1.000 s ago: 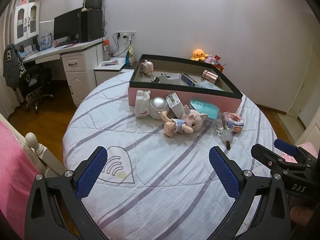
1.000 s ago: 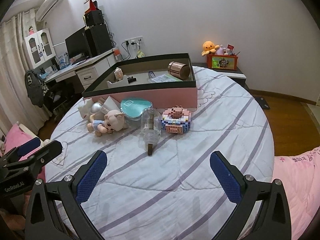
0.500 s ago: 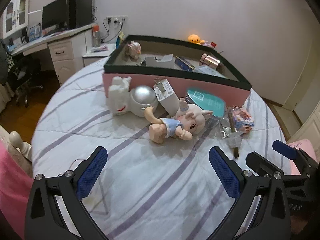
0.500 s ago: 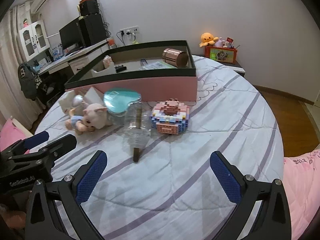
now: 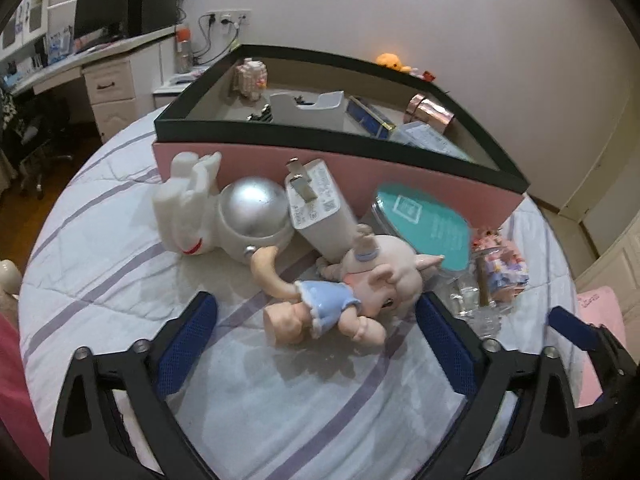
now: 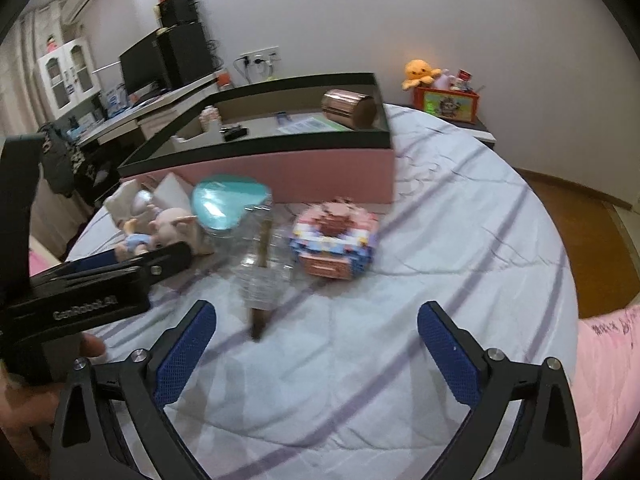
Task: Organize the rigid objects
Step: 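Grasp the pig-faced doll with the left gripper while the right grasps the clear bottle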
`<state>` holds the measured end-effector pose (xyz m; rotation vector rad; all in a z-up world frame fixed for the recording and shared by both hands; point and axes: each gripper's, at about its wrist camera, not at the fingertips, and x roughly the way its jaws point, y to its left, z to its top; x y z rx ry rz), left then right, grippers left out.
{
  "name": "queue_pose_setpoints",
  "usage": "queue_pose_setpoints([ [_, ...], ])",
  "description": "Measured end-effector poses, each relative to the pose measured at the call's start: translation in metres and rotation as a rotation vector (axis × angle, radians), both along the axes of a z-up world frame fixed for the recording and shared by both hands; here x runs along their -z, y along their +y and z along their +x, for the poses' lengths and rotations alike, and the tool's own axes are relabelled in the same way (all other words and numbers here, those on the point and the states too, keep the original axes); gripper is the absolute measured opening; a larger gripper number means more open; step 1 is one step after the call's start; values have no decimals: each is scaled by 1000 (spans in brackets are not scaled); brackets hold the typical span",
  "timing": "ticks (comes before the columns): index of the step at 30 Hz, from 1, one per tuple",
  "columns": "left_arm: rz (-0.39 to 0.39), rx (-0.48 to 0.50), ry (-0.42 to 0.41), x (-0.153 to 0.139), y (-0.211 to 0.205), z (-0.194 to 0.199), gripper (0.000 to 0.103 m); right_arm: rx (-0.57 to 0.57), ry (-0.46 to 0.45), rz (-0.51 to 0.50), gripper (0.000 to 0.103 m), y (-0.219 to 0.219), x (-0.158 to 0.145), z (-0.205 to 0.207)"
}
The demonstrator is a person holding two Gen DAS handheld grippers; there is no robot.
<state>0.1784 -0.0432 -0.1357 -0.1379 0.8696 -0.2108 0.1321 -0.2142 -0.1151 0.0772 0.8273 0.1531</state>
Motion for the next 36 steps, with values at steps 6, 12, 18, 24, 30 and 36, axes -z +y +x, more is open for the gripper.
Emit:
queue_pose_setpoints([
  [6, -25, 57, -24, -3, -4, -8, 66, -67, 19, 22, 86, 17, 0, 5],
  [12, -28, 74, -7, -1, -7, 2, 75, -65, 45, 45, 76, 16, 7, 13],
  [18, -65, 90, -6, 0, -2, 0, 65, -77, 54, 30, 70, 21, 10, 21],
  [24, -87, 48, -29, -8, 24, -23, 54, -93, 58, 14, 64, 33, 10, 32],
  [30, -85, 16, -27, -5, 44, -31, 54, -65, 59, 34, 45, 32, 10, 44],
  [36, -95, 27, -39, -6, 45, -36, 53, -79, 40, 50, 31, 28, 7, 33],
])
